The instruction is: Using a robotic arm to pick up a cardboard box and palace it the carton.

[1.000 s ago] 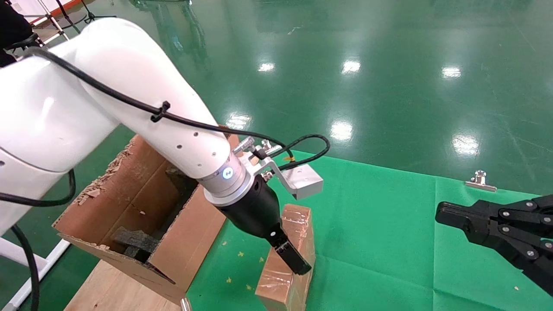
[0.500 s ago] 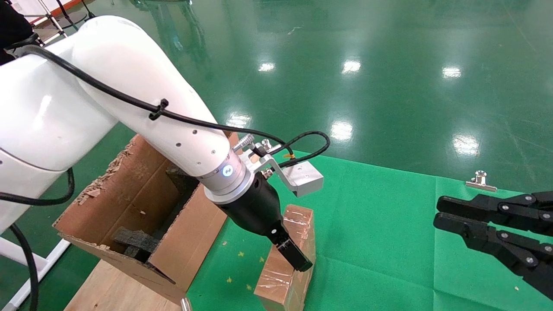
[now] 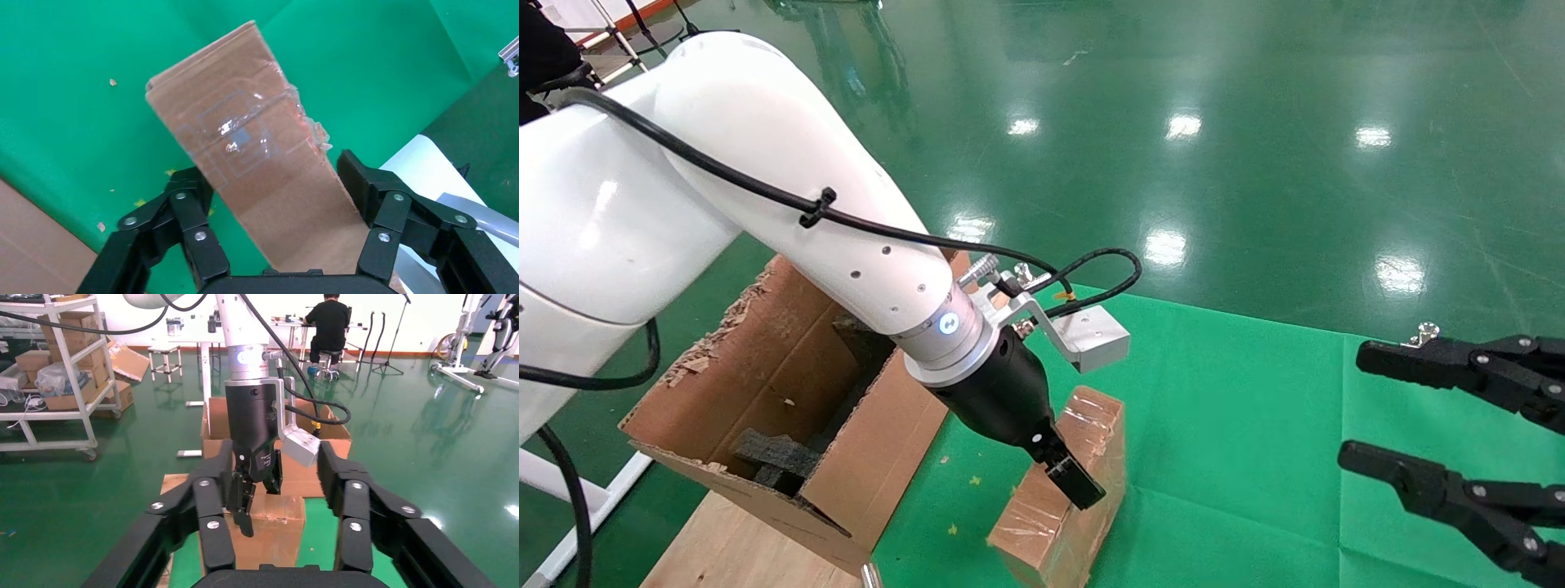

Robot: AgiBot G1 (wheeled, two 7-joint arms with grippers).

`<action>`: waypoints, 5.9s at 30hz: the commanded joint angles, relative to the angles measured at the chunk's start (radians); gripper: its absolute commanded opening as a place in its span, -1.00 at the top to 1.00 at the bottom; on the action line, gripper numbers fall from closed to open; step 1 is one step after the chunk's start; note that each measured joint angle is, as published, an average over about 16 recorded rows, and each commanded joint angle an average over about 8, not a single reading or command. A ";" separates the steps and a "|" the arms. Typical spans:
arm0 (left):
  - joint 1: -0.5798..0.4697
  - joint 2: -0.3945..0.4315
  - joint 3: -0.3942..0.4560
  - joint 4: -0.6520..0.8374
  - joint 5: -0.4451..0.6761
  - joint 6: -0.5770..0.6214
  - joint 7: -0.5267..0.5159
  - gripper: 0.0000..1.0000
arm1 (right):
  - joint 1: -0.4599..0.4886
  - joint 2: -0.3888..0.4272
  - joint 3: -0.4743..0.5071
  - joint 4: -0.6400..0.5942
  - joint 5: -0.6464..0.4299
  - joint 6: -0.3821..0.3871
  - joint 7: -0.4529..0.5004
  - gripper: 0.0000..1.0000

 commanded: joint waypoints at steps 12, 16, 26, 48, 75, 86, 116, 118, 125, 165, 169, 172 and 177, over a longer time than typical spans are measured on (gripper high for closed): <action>-0.074 -0.056 -0.009 0.006 -0.009 -0.012 0.056 1.00 | 0.000 0.000 0.000 0.000 0.000 0.000 0.000 -1.00; -0.143 -0.128 -0.039 0.000 -0.012 -0.026 0.105 1.00 | 0.000 0.000 0.000 0.000 0.000 0.000 0.000 -1.00; -0.311 -0.375 -0.111 0.025 0.101 -0.061 0.271 1.00 | 0.000 0.000 0.000 0.000 0.000 0.000 0.000 -1.00; -0.040 -0.493 -0.034 0.626 0.188 -0.404 0.612 1.00 | 0.000 0.000 0.000 0.000 0.000 0.000 0.000 -1.00; 0.125 -0.254 -0.093 1.174 0.058 -0.654 0.897 1.00 | 0.000 0.000 -0.001 0.000 0.000 0.000 0.000 -1.00; 0.190 -0.195 -0.088 1.279 0.053 -0.708 0.931 -0.77 | 0.000 0.000 0.000 0.000 0.001 0.000 0.000 -1.00; 0.165 -0.210 -0.096 1.254 0.054 -0.683 0.937 -1.00 | 0.000 0.000 -0.001 0.000 0.001 0.000 0.000 -1.00; 0.144 -0.219 -0.104 1.237 0.044 -0.670 0.945 -1.00 | 0.000 0.000 -0.001 0.000 0.001 0.000 0.000 -1.00; 0.027 -0.290 -0.148 1.109 -0.016 -0.583 0.971 -1.00 | 0.000 0.000 -0.001 0.000 0.001 0.000 0.000 -1.00; 0.270 -0.379 -0.463 0.596 -0.362 -0.340 1.106 -1.00 | 0.000 0.000 -0.001 -0.001 0.001 0.001 -0.001 -1.00; 0.326 -0.381 -0.514 0.537 -0.420 -0.310 1.131 -1.00 | 0.000 0.000 -0.001 -0.001 0.001 0.001 -0.001 -1.00; 0.368 -0.383 -0.552 0.492 -0.463 -0.287 1.150 -1.00 | 0.000 0.000 -0.001 -0.001 0.001 0.001 -0.001 -1.00; 0.437 -0.386 -0.616 0.418 -0.534 -0.249 1.181 -1.00 | 0.000 0.000 -0.001 -0.001 0.001 0.001 -0.001 -1.00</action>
